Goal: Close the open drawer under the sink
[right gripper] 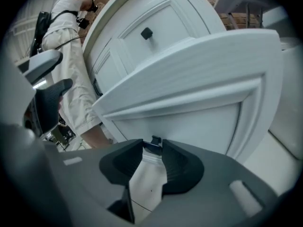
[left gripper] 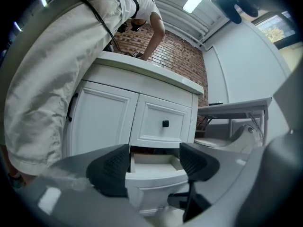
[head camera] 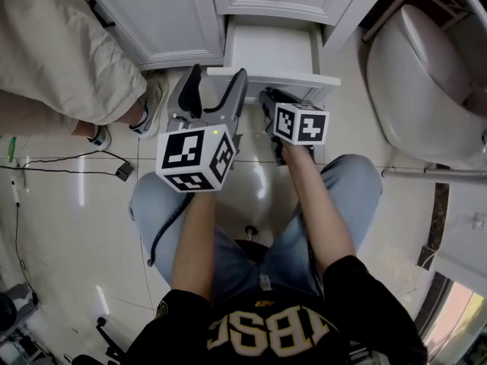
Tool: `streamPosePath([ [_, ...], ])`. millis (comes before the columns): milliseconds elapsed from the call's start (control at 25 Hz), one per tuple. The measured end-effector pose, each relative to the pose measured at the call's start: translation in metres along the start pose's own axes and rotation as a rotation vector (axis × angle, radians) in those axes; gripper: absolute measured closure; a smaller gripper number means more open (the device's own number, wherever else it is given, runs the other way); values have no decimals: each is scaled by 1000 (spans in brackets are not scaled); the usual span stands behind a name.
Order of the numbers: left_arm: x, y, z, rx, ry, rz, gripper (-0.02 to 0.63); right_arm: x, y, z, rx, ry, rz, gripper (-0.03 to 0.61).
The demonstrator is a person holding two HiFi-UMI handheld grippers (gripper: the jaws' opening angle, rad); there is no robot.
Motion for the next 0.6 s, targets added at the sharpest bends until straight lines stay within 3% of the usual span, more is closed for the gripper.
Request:
streamPosePath([
  [280, 6, 12, -7, 17, 32, 15, 278, 20, -9, 20, 23, -52, -14, 448],
  [600, -3, 23, -10, 33, 50, 40, 278, 51, -28, 52, 56, -152, 48, 446],
])
Point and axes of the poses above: the fingertips, and each gripper's own axes: x forward along the fingers, y to its left, z out of its top, the point moved 4 cm from there along -x, backward along the fingers, and after that the axes turned 6 degrees about -z, right-handed, at the moved point
